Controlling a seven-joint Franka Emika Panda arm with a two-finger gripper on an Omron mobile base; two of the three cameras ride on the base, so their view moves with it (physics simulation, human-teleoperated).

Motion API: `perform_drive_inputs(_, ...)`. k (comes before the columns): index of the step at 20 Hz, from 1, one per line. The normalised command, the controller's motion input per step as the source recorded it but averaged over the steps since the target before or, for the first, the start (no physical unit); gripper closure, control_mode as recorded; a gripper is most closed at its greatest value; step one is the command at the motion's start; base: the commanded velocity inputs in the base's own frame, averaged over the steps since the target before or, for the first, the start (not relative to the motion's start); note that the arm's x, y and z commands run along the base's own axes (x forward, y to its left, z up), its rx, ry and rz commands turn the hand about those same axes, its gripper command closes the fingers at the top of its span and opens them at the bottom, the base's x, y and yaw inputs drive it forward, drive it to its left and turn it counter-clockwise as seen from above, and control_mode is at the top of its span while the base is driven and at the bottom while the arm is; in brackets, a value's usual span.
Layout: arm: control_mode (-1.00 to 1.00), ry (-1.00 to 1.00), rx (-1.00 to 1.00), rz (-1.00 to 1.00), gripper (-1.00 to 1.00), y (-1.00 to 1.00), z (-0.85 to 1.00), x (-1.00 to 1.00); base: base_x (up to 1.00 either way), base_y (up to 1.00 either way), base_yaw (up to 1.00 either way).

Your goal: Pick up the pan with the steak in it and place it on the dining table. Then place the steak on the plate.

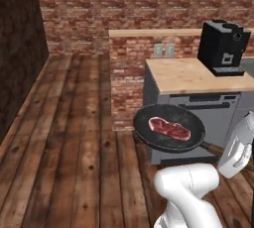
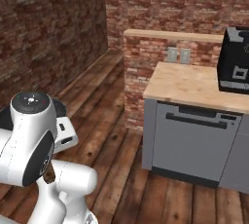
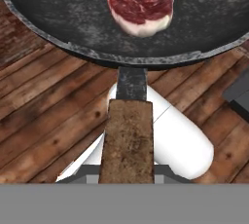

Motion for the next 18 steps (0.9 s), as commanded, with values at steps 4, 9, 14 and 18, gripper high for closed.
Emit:
perform_drive_inputs(4, 1.0, 0.0, 0.0, 0.0, 1.0, 0.0, 0.0, 0.0, 0.2, 1.0, -0.02)
perform_drive_inputs(9, 1.0, 0.0, 0.0, 0.0, 1.0, 0.0, 0.0, 0.0, 0.19, 1.0, -0.02)
perform_drive_inputs(14, 1.0, 0.0, 0.0, 0.0, 1.0, 0.0, 0.0, 0.0, 0.22, 0.97, -0.04)
perform_drive_inputs(18, 1.0, 0.0, 0.0, 0.0, 1.0, 0.0, 0.0, 0.0, 0.66, 0.48, -0.14)
